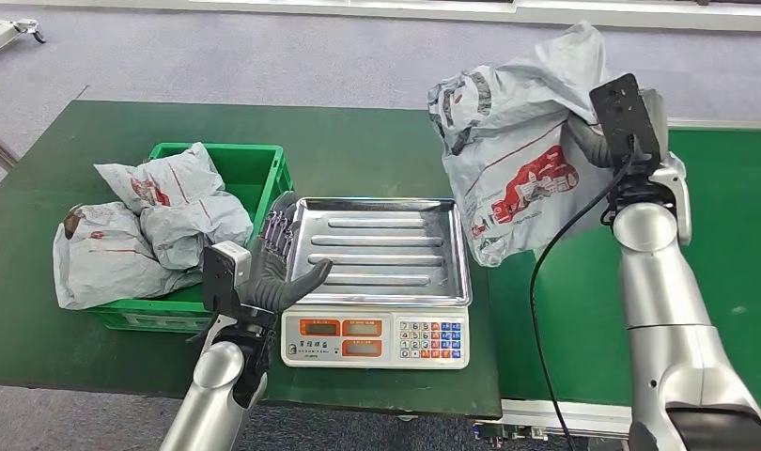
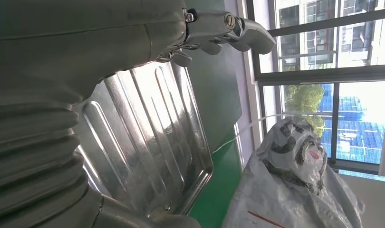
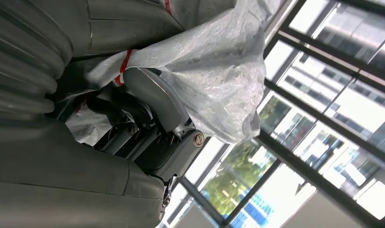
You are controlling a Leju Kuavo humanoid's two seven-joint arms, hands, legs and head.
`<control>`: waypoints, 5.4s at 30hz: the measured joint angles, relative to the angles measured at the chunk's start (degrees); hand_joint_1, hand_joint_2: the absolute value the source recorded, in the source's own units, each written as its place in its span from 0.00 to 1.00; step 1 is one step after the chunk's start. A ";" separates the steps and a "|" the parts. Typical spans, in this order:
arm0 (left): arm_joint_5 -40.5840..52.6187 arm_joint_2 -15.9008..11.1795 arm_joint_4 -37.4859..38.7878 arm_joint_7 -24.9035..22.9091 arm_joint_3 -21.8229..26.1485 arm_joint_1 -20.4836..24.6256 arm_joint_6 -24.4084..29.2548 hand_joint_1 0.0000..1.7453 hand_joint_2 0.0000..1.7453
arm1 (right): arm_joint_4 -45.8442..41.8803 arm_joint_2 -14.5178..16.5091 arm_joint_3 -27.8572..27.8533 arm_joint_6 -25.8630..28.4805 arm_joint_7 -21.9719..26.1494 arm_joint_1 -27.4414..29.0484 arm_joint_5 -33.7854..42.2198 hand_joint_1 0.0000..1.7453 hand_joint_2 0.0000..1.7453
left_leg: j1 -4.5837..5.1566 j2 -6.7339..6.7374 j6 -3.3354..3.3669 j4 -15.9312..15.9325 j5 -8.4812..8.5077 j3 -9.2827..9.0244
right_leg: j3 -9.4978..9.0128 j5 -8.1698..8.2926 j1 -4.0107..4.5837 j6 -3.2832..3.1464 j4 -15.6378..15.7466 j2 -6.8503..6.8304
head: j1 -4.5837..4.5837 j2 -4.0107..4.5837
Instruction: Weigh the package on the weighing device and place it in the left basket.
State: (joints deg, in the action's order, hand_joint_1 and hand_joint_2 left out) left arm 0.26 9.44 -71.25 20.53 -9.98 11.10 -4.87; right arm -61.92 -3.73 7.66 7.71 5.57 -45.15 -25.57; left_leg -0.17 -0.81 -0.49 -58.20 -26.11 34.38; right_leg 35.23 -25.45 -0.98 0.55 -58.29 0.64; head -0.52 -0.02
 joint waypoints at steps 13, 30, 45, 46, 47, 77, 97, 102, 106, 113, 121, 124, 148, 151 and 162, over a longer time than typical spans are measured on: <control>0.54 -0.27 0.93 0.41 1.81 1.33 1.17 0.00 1.00 | -0.55 7.73 18.49 -2.35 3.50 4.82 6.55 1.00 1.00 | -0.15 0.06 -0.13 0.04 0.04 -0.04 | 0.05 -0.03 0.14 -0.06 -0.03 0.08 | -0.02 0.00; 0.90 -0.22 2.63 0.23 1.83 2.28 0.77 0.00 1.00 | -6.35 10.11 28.32 -0.76 3.35 13.50 7.59 0.00 1.00 | -0.13 -0.06 -0.14 0.03 0.06 0.01 | 0.05 -0.04 0.13 -0.09 -0.02 -0.08 | -0.01 0.00; 7.23 -0.52 4.24 -1.81 1.33 3.55 0.72 0.00 1.00 | -3.94 8.84 17.95 0.83 4.28 13.07 15.63 0.00 1.00 | -0.12 -0.10 -0.13 -0.01 0.07 0.00 | 0.05 -0.01 0.11 -0.08 0.00 -0.09 | -0.01 0.00; 8.93 -0.68 4.50 -2.26 0.95 3.87 0.69 0.00 1.00 | -3.25 8.50 16.61 0.63 4.86 13.03 16.65 0.00 1.00 | -0.12 -0.10 -0.13 -0.01 0.07 0.00 | 0.05 0.00 0.11 -0.08 0.00 -0.09 | -0.01 0.00; 11.11 -0.90 4.79 -2.74 0.43 4.28 0.66 0.00 1.00 | -2.66 8.13 15.23 0.07 5.57 13.05 18.07 0.00 1.00 | -0.12 -0.10 -0.13 -0.02 0.07 0.00 | 0.06 0.01 0.11 -0.08 0.00 -0.09 | -0.01 0.00; 47.28 -19.57 18.40 7.87 -32.20 27.70 -19.21 0.42 1.00 | -9.44 3.18 -0.84 -18.75 11.68 25.89 38.38 0.00 1.00 | -0.13 0.03 -0.22 0.00 0.17 -0.02 | 0.09 0.14 0.13 -0.18 -0.02 0.01 | -0.01 0.00; 24.78 -27.29 12.92 6.14 -46.40 43.25 -34.38 1.00 1.00 | -9.77 2.97 -0.80 -19.86 12.23 25.92 39.13 0.00 1.00 | -0.14 0.03 -0.24 0.00 0.26 -0.01 | 0.09 0.20 0.13 -0.19 -0.03 0.01 | -0.01 0.00; 19.98 -29.37 8.44 1.80 -47.17 45.81 -34.28 1.00 1.00 | -9.77 2.76 -0.80 -20.14 12.74 26.23 39.87 0.00 1.00 | -0.14 0.03 -0.23 0.00 0.27 0.01 | 0.09 0.21 0.14 -0.19 -0.03 0.01 | -0.01 0.00; 18.40 -31.93 3.07 -1.08 -47.15 48.38 -32.72 1.00 1.00 | -9.89 2.74 -0.80 -20.63 13.40 27.07 40.20 0.00 1.00 | -0.14 0.03 -0.23 0.01 0.27 0.00 | 0.09 0.20 0.14 -0.19 -0.03 0.01 | -0.01 0.00; 22.22 -34.82 -3.73 -3.34 -45.00 49.31 -25.53 1.00 1.00 | -11.07 2.74 -0.91 -21.84 13.66 29.12 40.36 0.00 1.00 | -0.14 0.03 -0.23 0.02 0.27 0.00 | 0.10 0.20 0.14 -0.19 -0.03 0.01 | -0.01 0.00; 27.33 -36.59 -6.06 -4.14 -43.74 48.92 -21.58 1.00 1.00 | -11.34 2.74 -1.00 -22.58 13.63 29.46 40.18 0.00 1.00 | -0.14 0.04 -0.22 0.02 0.28 0.01 | 0.06 0.21 0.13 -0.19 -0.04 0.01 | 0.00 0.00; 31.36 -38.49 -6.15 -3.82 -41.49 47.35 -17.89 1.00 1.00 | -11.35 2.75 -1.10 -22.84 13.63 29.70 39.98 0.00 1.00 | -0.14 0.10 -0.22 0.03 0.28 -0.03 | 0.08 0.21 0.15 -0.19 -0.04 0.10 | -0.01 0.00; 56.09 -37.33 25.70 -5.25 -13.06 34.20 9.60 1.00 1.00 | -13.33 3.22 -3.71 -23.69 14.39 31.92 37.37 0.00 1.00 | -0.15 0.23 -0.24 0.06 0.28 0.02 | 0.19 0.22 0.17 -0.25 -0.04 0.23 | -0.01 0.00; 56.33 -37.07 27.59 -3.79 -11.93 32.92 8.95 0.69 1.00 | -13.34 3.17 -3.71 -23.87 14.04 31.84 37.39 0.00 1.00 | -0.15 0.23 -0.24 0.06 0.28 0.02 | 0.19 0.22 0.17 -0.25 -0.04 0.23 | -0.02 0.00; 58.06 -36.17 31.59 -3.89 -10.25 31.69 7.07 0.00 1.00 | -13.78 2.67 -3.71 -23.87 13.47 31.78 37.45 0.00 1.00 | -0.14 0.22 -0.25 0.05 0.29 0.00 | 0.19 0.25 0.17 -0.26 -0.03 0.22 | -0.01 0.00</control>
State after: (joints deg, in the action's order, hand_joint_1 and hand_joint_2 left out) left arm 58.32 -26.73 -39.66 16.64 -20.22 42.79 2.20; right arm -75.70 -1.06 3.96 -16.16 19.04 -13.36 11.87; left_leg -0.31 -0.59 -0.73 -58.16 -25.82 34.38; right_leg 35.42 -25.20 -0.81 0.29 -58.32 0.86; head -0.52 -0.02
